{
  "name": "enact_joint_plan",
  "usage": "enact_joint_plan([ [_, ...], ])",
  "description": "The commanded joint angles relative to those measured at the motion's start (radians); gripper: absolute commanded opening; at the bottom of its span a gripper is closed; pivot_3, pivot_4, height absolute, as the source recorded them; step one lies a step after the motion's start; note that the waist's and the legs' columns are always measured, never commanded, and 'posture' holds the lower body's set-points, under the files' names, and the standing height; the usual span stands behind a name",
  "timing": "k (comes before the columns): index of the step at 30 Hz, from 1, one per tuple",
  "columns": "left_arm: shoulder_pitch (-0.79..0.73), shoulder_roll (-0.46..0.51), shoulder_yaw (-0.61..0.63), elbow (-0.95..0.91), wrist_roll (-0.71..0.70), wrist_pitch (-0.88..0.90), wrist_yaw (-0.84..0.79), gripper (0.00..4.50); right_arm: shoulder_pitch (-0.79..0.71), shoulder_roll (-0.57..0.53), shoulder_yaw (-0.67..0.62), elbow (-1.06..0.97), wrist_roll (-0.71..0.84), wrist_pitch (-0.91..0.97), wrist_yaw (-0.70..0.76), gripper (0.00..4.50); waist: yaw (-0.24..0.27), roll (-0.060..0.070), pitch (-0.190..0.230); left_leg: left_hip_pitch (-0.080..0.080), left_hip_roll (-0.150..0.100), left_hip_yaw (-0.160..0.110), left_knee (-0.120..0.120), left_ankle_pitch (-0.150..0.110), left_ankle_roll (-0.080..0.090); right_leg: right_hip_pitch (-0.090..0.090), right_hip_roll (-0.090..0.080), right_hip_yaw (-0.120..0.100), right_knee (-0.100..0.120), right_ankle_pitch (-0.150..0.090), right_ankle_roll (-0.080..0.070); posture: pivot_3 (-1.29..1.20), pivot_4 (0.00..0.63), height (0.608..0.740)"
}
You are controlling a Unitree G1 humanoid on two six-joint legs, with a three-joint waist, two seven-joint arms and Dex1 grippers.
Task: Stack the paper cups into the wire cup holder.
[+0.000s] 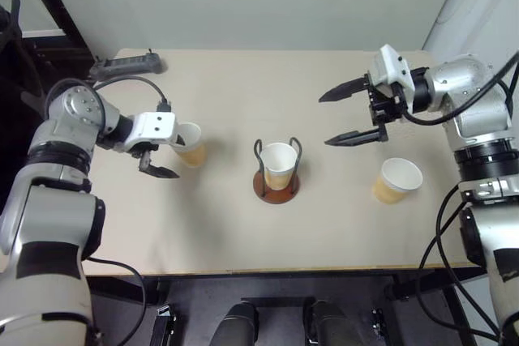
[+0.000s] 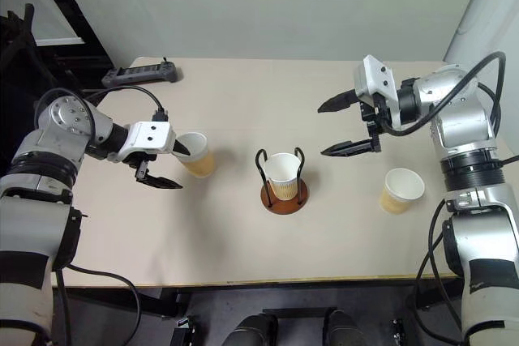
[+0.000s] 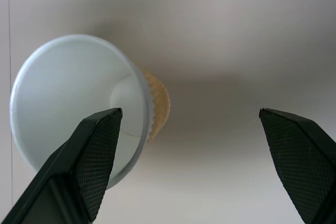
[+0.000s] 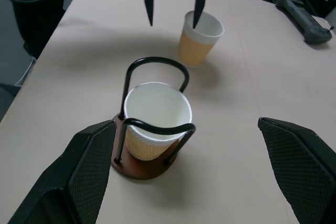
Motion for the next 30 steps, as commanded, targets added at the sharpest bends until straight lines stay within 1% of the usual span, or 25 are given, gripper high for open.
enact_joint_plan([
  [1, -0.005, 0.002, 0.026, 0.000, 0.002, -0.009, -0.002, 4.50, 0.002, -0.019, -0.030, -0.027, 0.020, -0.052, 0.033, 4.47, 0.000, 0.000, 0.000, 0.000, 0.000, 0.000, 0.000, 0.000, 0.000, 0.000, 0.000, 0.000, 0.000, 0.000, 0.000, 0.00, 0.150, 0.740],
  [7, -0.003, -0.006, 0.033, 0.001, -0.003, 0.001, -0.017, 4.50, 0.005, -0.025, -0.023, -0.015, 0.022, -0.076, 0.039, 4.47, 0.000, 0.000, 0.000, 0.000, 0.000, 0.000, 0.001, 0.000, 0.000, 0.000, 0.000, 0.000, 0.000, 0.001, -0.001, 0.00, 0.150, 0.740],
  [10, -0.003, -0.009, 0.038, 0.001, -0.005, -0.001, -0.029, 3.91, 0.005, -0.023, -0.024, -0.011, 0.021, -0.082, 0.039, 4.50, 0.000, 0.000, 0.000, 0.000, 0.000, 0.000, 0.001, 0.000, 0.000, 0.001, 0.000, 0.000, 0.000, 0.001, -0.001, 0.00, 0.150, 0.740],
  [19, -0.009, -0.013, 0.033, 0.001, 0.011, -0.009, -0.019, 0.59, 0.021, -0.026, -0.035, -0.034, 0.022, -0.078, 0.038, 4.50, 0.000, 0.000, 0.000, 0.000, 0.000, 0.000, 0.002, 0.000, 0.000, 0.001, 0.000, 0.000, 0.000, 0.002, -0.001, 0.00, 0.150, 0.740],
  [20, -0.010, -0.014, 0.033, 0.001, 0.012, -0.009, -0.018, 0.25, 0.023, -0.027, -0.036, -0.038, 0.023, -0.077, 0.038, 4.50, 0.000, 0.000, 0.000, 0.000, 0.000, 0.000, 0.002, 0.000, 0.000, 0.001, 0.000, 0.000, 0.000, 0.002, -0.001, 0.00, 0.150, 0.740],
  [21, -0.010, -0.015, 0.033, 0.001, 0.013, -0.010, -0.017, 0.03, 0.025, -0.028, -0.036, -0.041, 0.023, -0.075, 0.038, 4.50, -0.001, 0.000, 0.000, 0.000, 0.000, 0.001, 0.002, 0.000, 0.000, 0.001, 0.000, 0.000, 0.000, 0.002, -0.001, 0.00, 0.150, 0.740],
  [30, -0.036, -0.020, 0.042, 0.002, 0.017, 0.011, -0.037, 0.03, 0.026, -0.037, -0.035, -0.055, 0.023, -0.064, 0.038, 4.50, 0.000, 0.000, 0.000, 0.001, 0.000, 0.001, 0.003, 0.000, 0.000, 0.002, 0.000, 0.000, 0.000, 0.002, -0.001, 0.00, 0.150, 0.740],
])
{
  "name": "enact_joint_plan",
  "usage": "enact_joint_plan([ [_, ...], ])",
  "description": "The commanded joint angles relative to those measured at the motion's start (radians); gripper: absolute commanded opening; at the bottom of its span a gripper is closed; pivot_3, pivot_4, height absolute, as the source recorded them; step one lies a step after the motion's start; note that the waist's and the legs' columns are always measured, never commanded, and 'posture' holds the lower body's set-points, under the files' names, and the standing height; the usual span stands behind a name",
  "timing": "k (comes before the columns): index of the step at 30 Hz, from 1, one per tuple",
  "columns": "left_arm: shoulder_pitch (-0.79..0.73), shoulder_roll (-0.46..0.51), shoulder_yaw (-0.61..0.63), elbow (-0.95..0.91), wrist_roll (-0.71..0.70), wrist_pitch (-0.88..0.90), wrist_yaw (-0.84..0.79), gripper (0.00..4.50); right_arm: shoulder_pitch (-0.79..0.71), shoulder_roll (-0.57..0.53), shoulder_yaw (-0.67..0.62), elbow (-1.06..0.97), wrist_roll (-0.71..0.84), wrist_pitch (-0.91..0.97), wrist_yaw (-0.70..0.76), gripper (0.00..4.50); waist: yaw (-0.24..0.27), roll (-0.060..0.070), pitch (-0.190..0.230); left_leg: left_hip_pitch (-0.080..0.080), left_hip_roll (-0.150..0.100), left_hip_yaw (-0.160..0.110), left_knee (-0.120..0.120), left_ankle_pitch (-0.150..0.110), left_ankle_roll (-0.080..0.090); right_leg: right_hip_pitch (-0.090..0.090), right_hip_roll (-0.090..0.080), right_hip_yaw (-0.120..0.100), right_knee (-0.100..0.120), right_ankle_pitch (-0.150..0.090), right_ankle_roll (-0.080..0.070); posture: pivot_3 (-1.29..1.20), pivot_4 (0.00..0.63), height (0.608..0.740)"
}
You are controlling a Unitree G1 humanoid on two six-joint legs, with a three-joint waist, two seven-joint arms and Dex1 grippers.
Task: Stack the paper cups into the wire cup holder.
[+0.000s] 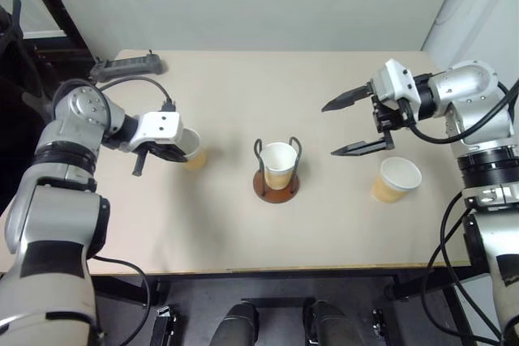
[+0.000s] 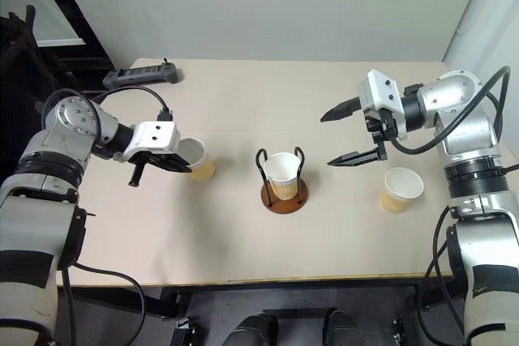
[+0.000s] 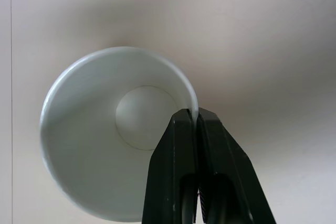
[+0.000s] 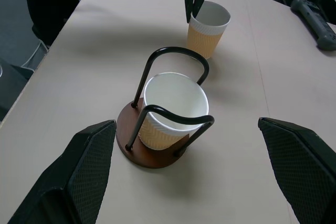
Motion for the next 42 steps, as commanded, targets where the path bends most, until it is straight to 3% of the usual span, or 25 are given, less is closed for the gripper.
enact_joint_plan([
  [1, -0.039, 0.007, 0.013, 0.000, 0.006, 0.012, -0.024, 0.03, -0.012, -0.016, -0.031, -0.033, 0.023, 0.003, 0.004, 4.50, 0.000, 0.000, 0.000, 0.000, 0.000, 0.000, 0.000, 0.000, 0.000, 0.000, 0.000, 0.000, 0.000, 0.000, 0.000, 0.00, 0.150, 0.740],
  [18, -0.211, -0.035, 0.006, 0.023, -0.011, 0.114, -0.092, 0.03, -0.016, -0.041, -0.014, -0.040, 0.045, 0.015, 0.005, 4.50, 0.002, 0.000, 0.000, -0.002, 0.000, -0.001, 0.000, 0.000, 0.001, 0.000, 0.000, 0.000, -0.002, 0.000, 0.000, 0.00, 0.150, 0.740],
  [31, -0.495, -0.199, 0.043, 0.056, -0.001, 0.189, -0.082, 0.03, -0.010, -0.148, 0.051, -0.075, 0.115, 0.052, 0.005, 4.50, 0.004, 0.000, 0.000, -0.009, -0.002, 0.003, 0.007, -0.006, 0.008, -0.001, 0.001, 0.001, -0.009, -0.001, 0.003, 0.00, 0.150, 0.740],
  [42, -0.575, -0.332, -0.003, 0.070, -0.085, 0.204, -0.092, 0.03, 0.006, -0.240, 0.107, -0.111, 0.169, 0.055, 0.005, 4.50, 0.009, 0.000, 0.000, -0.015, -0.001, 0.006, 0.008, -0.010, 0.013, -0.002, 0.000, 0.002, -0.017, 0.001, 0.015, 0.00, 0.150, 0.740],
])
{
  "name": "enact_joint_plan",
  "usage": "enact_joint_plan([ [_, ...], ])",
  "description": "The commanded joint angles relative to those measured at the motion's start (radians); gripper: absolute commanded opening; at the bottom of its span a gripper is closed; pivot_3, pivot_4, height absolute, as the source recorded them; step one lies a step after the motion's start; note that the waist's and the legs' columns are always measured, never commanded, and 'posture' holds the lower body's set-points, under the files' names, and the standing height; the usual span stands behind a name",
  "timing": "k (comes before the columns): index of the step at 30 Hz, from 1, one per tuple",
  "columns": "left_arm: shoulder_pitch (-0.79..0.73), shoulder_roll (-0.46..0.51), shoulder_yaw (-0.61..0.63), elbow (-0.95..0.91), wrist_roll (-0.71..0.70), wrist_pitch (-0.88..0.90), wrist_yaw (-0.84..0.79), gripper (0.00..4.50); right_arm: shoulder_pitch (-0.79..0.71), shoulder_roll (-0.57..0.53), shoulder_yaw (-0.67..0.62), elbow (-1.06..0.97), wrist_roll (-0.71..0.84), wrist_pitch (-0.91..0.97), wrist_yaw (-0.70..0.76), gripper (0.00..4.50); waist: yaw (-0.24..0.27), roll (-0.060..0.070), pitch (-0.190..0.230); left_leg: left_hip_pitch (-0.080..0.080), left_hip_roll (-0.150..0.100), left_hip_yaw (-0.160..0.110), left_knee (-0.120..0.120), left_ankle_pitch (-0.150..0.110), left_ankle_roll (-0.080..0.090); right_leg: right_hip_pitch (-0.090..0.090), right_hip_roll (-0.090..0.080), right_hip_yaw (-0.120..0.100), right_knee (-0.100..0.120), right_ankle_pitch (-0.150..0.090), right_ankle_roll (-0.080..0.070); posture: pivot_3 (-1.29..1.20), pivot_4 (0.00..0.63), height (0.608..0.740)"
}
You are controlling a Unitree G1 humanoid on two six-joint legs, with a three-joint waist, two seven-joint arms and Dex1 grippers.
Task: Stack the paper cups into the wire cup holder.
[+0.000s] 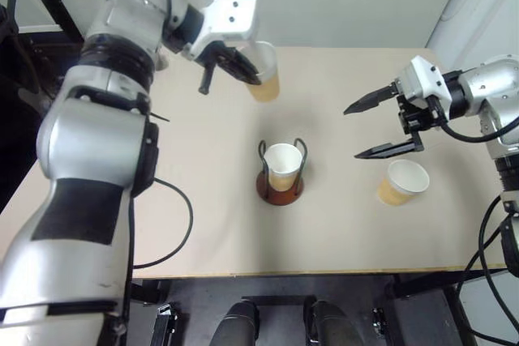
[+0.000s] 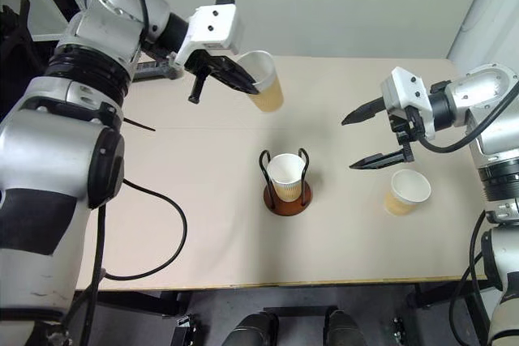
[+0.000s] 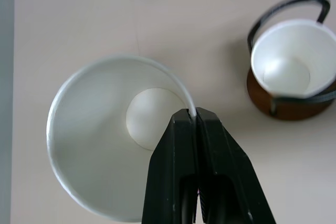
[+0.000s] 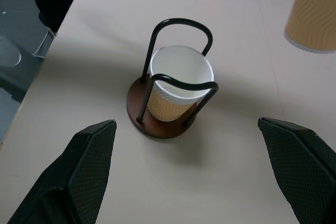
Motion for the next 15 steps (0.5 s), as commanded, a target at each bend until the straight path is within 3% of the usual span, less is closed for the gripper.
enact_joint_plan([
  [1, -0.048, -0.030, -0.022, -0.007, -0.071, 0.009, -0.036, 0.03, -0.009, -0.035, 0.004, -0.038, 0.036, 0.002, 0.004, 4.50, 0.002, 0.000, 0.000, 0.000, 0.001, 0.000, 0.001, -0.001, 0.001, 0.000, -0.001, 0.001, 0.000, 0.000, 0.000, 0.00, 0.150, 0.740],
  [7, -0.039, -0.056, -0.121, -0.047, -0.225, 0.050, -0.036, 0.03, -0.017, -0.065, 0.031, -0.052, 0.059, 0.011, 0.004, 4.50, 0.007, 0.000, 0.000, 0.000, 0.001, 0.002, 0.005, -0.002, 0.003, 0.001, -0.002, 0.002, 0.000, 0.002, 0.004, 0.00, 0.150, 0.740],
  [15, 0.004, 0.064, -0.492, -0.286, -0.625, 0.175, -0.036, 0.03, -0.010, -0.089, 0.047, -0.075, 0.084, 0.026, 0.004, 4.50, 0.008, 0.000, 0.000, 0.000, 0.001, 0.004, 0.009, -0.002, 0.003, 0.002, -0.002, 0.003, 0.001, 0.005, 0.006, 0.00, 0.150, 0.740],
])
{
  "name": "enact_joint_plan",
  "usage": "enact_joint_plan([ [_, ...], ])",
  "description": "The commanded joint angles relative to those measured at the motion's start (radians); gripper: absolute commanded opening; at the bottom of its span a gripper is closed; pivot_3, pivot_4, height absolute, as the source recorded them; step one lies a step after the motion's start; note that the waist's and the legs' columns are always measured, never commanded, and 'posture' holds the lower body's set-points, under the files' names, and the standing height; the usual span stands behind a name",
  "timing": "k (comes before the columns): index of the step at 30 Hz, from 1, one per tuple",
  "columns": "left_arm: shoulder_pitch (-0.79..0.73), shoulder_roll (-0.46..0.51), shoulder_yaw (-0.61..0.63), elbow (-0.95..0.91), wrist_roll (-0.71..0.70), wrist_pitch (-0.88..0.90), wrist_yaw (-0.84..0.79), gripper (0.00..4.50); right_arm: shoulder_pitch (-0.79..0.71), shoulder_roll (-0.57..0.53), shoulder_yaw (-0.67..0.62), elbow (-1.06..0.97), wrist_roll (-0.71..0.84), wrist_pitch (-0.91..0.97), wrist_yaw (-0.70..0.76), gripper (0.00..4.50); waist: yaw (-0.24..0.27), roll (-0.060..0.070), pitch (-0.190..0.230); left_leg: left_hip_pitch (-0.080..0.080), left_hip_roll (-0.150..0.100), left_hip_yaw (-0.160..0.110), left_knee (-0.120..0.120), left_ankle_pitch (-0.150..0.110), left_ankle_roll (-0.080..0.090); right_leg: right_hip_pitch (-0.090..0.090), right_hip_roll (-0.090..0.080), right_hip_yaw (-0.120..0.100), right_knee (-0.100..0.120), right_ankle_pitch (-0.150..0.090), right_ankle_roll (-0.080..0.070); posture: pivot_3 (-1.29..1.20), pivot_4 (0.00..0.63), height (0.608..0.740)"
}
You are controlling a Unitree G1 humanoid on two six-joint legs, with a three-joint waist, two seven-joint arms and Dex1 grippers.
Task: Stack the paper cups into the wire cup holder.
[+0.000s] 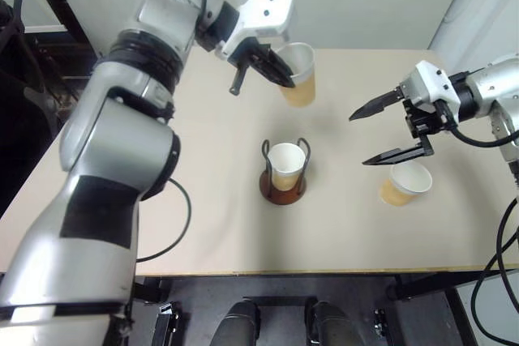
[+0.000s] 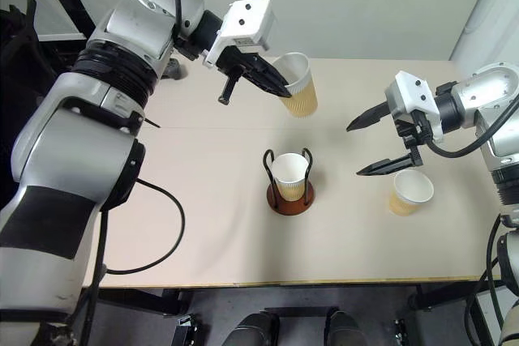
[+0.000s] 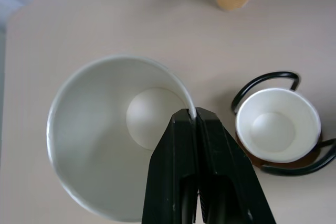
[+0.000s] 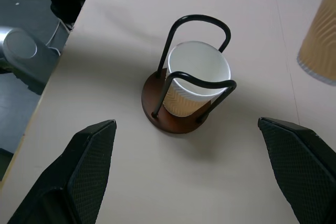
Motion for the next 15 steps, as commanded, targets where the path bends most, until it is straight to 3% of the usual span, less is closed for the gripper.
enact_joint_plan([
  [1, -0.009, 0.064, -0.143, -0.122, -0.187, 0.052, -0.034, 0.03, -0.010, -0.019, -0.001, -0.031, 0.029, 0.005, 0.004, 4.50, -0.001, 0.000, 0.000, 0.000, 0.000, 0.001, 0.000, 0.000, 0.000, 0.000, 0.001, 0.000, 0.000, 0.000, 0.000, 0.00, 0.150, 0.740],
  [8, -0.027, 0.156, -0.358, -0.248, -0.404, 0.090, -0.034, 0.03, -0.010, -0.023, 0.005, -0.038, 0.042, 0.012, 0.004, 4.50, 0.000, 0.000, 0.000, -0.001, -0.001, 0.000, 0.007, 0.000, 0.001, 0.002, 0.000, 0.000, 0.000, 0.003, 0.002, 0.00, 0.150, 0.740],
  [15, -0.045, 0.202, -0.481, -0.321, -0.510, 0.090, -0.034, 0.03, -0.011, -0.027, 0.009, -0.044, 0.052, 0.022, 0.004, 4.50, 0.002, 0.000, 0.000, 0.000, -0.001, -0.002, 0.010, 0.001, 0.001, 0.006, 0.000, -0.001, 0.000, 0.005, 0.001, 0.00, 0.150, 0.740],
])
